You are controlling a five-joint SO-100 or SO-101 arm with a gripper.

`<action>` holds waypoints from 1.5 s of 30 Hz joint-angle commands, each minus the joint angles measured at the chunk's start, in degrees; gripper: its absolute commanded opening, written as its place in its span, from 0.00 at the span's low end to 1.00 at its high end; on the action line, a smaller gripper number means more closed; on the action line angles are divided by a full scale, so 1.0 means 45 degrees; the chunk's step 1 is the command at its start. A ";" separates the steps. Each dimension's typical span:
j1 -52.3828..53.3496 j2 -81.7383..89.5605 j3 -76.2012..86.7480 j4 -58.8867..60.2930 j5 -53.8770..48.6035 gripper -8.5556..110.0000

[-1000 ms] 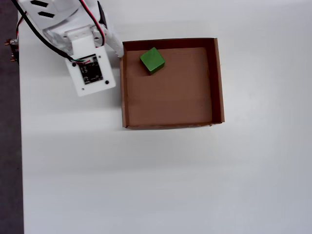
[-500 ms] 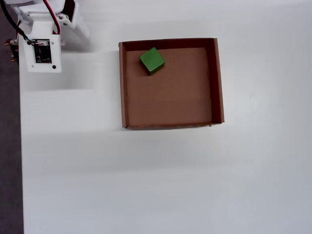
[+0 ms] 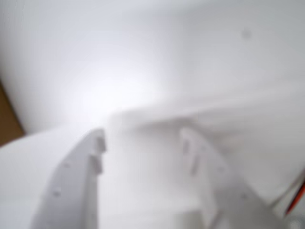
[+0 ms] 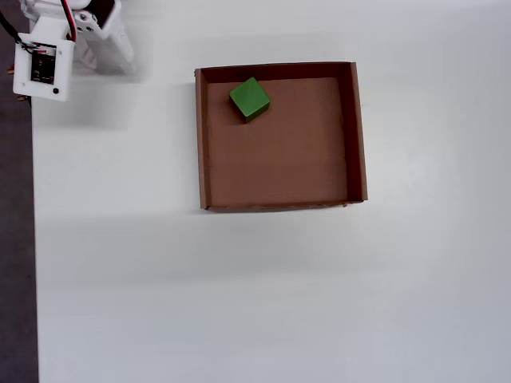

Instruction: Grasp a green cube and put it in a box.

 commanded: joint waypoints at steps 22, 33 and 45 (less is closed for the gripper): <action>0.0410 0.0527 -0.0059 0.0332 0.0527 0.26; 0.0410 0.0527 -0.0059 0.0332 0.0547 0.26; 0.0410 0.0527 -0.0059 0.0332 0.0586 0.26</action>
